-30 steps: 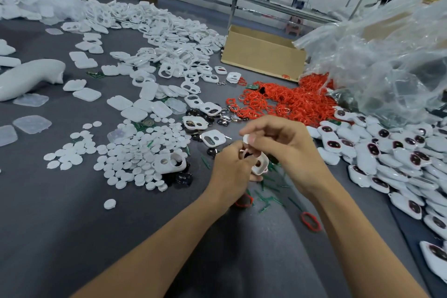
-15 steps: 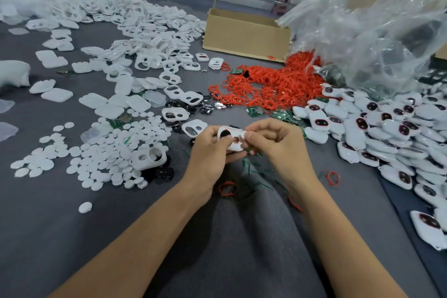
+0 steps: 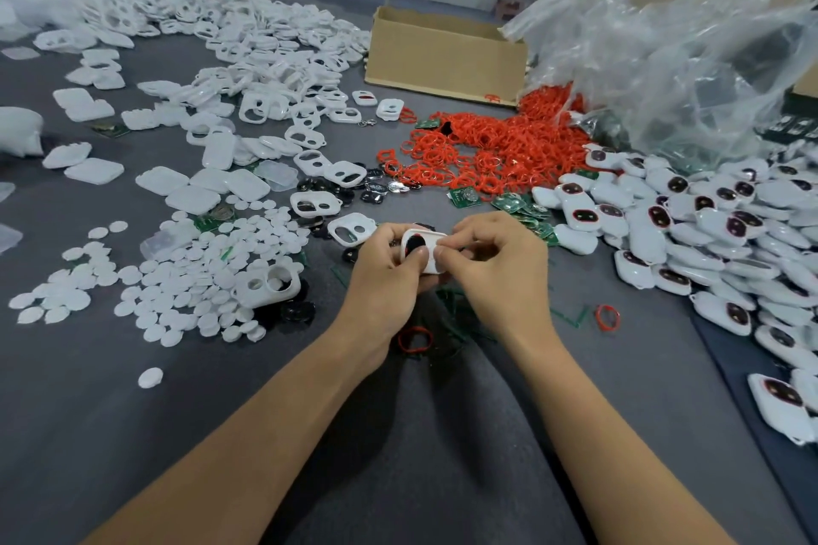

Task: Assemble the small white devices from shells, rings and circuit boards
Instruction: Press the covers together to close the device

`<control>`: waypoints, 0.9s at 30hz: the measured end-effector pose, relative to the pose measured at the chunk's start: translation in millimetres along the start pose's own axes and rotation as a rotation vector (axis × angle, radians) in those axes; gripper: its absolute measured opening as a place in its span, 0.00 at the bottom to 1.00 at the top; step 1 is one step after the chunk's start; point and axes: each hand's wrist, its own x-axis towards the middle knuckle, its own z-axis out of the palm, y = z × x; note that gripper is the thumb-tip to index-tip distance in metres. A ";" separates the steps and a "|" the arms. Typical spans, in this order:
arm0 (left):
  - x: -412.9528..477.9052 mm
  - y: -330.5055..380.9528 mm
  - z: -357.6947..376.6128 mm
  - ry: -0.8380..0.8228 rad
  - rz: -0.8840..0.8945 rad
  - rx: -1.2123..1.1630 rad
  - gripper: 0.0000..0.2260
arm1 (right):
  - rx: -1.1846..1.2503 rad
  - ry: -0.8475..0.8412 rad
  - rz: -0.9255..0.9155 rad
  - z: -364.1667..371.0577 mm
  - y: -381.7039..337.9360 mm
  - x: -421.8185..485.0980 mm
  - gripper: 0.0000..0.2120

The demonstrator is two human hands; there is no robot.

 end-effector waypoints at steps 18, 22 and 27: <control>2.3 3.0 -5.4 0.077 0.018 -0.085 0.08 | 0.298 0.005 0.116 -8.3 -1.0 2.9 0.11; 2.0 3.1 -7.8 0.073 0.006 -0.061 0.08 | 0.236 0.133 0.111 -24.2 9.1 10.3 0.14; 0.2 4.2 -4.4 0.059 -0.008 -0.005 0.09 | 0.160 0.165 0.010 -19.1 -1.5 15.4 0.12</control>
